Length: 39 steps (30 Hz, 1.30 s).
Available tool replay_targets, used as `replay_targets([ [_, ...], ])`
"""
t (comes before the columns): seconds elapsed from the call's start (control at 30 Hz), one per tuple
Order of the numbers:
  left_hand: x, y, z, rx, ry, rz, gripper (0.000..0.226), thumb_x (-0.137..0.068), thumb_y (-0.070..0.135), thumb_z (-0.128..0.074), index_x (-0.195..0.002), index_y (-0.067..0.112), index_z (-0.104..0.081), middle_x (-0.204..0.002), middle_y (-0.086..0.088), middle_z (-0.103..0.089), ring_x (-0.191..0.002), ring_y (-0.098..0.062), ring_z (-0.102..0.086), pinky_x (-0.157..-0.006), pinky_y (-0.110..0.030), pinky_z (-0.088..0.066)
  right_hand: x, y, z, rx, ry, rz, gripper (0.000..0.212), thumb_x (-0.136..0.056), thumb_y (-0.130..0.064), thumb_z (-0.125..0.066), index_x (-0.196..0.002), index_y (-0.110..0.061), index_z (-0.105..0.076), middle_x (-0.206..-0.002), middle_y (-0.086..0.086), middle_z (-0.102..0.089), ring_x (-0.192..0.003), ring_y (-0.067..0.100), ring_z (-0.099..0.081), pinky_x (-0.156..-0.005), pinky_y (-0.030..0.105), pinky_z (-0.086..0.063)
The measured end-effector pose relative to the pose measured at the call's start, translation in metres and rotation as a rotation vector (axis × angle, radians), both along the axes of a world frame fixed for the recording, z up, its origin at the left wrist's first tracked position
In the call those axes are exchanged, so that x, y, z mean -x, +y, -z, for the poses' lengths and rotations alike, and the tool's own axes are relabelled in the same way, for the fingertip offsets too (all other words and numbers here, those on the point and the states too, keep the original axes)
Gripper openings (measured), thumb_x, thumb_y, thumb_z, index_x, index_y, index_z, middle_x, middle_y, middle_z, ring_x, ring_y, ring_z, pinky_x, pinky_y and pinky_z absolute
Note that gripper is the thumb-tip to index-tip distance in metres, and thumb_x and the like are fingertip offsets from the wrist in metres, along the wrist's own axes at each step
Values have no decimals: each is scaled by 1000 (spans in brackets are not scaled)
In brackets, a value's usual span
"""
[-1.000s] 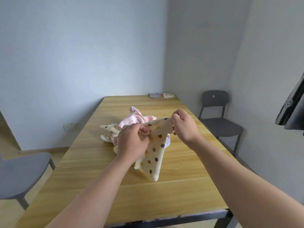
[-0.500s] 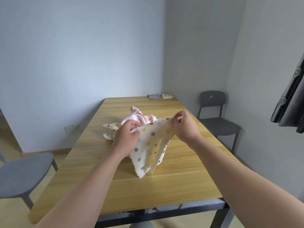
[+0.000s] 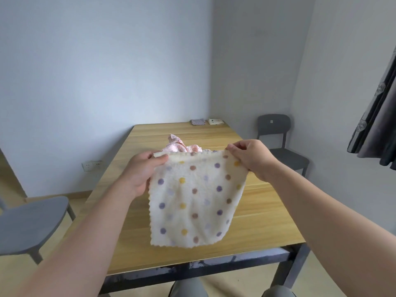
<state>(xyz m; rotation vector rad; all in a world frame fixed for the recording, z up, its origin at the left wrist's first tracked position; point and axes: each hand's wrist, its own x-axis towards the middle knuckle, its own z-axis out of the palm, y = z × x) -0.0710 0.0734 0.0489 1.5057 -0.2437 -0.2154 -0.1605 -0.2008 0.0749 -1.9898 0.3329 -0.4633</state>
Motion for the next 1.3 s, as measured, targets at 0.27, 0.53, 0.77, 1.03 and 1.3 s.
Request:
replay_targets([
  [0.27, -62, -9, 55, -423, -138, -117, 10, -95, 27, -69, -91, 17, -71, -90, -7, -67, -82, -25, -60, -70, -33, -46, -49, -22, 43, 132, 271, -98, 15, -97, -14, -65, -108, -16, -75, -99, 3, -73, -82, 13, -63, -63, 23, -55],
  [0.53, -90, -18, 98, -664, -168, -173, 40, -95, 30, -67, -66, 16, -44, -57, -3, -40, -51, -18, -37, -57, -31, -29, -87, -24, 96, 364, 274, -47, 17, -97, -25, -64, -106, -13, -74, -97, 5, -72, -87, 24, -66, -78, 40, -57],
  [0.77, -78, -12, 105, -440, -181, -103, 9, -101, 18, -61, -109, 16, -65, -90, -3, -76, -77, -15, -77, -76, -36, -61, -73, -24, 110, 364, 176, -76, 7, -98, -23, -64, -95, -22, -70, -82, -8, -73, -62, 3, -69, -49, 16, -44],
  [1.03, -22, 25, 136, -683, -419, 37, 1, -94, 29, -69, -94, 30, -71, -105, 28, -71, -99, 10, -65, -86, -15, -51, -10, -13, 160, 482, 19, -200, 8, -88, -15, -75, -92, -22, -77, -90, -15, -71, -86, 0, -66, -78, 12, -51],
  [1.3, 8, 37, 151, -804, -572, 122, 13, -93, 26, -68, -86, 36, -62, -124, 24, -61, -111, 6, -59, -93, -13, -43, 20, -10, 192, 515, -130, -218, 14, -83, -6, -78, -90, -17, -75, -103, -9, -65, -91, 4, -62, -83, 3, -41],
])
